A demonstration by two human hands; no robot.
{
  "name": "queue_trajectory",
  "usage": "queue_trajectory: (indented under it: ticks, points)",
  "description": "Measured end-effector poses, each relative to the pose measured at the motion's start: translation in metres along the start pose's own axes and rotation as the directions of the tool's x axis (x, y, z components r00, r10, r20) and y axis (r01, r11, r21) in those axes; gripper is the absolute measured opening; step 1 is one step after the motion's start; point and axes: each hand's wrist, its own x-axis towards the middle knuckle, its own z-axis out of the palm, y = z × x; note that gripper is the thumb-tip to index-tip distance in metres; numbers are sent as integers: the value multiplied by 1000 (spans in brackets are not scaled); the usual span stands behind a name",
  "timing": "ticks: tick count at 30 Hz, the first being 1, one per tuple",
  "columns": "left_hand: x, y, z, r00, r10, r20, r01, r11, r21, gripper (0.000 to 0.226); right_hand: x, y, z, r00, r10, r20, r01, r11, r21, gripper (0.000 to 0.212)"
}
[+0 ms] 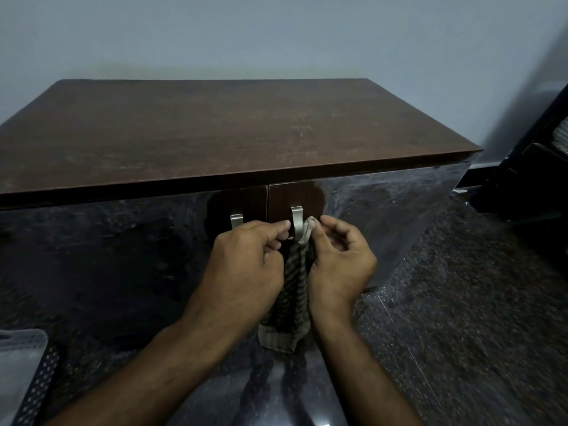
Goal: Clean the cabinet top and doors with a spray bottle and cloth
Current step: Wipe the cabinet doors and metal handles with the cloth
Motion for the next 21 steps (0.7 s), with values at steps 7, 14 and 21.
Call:
queue_trajectory:
  ticks: [7, 14, 21]
  points:
    - [-1, -4, 0, 1000, -13, 10, 13, 1000, -8, 47, -7, -1, -4, 990, -50, 132, 49, 999, 17, 12]
    - [4, -2, 5, 1000, -11, 0, 11, 1000, -18, 46, -13, 13, -19, 915, -28, 402, 71, 993, -93, 29]
    - [2, -3, 2, 1000, 13, -2, -13, 1000, -1, 47, 14, -5, -19, 905, -245, 346, 308, 941, -138, 21]
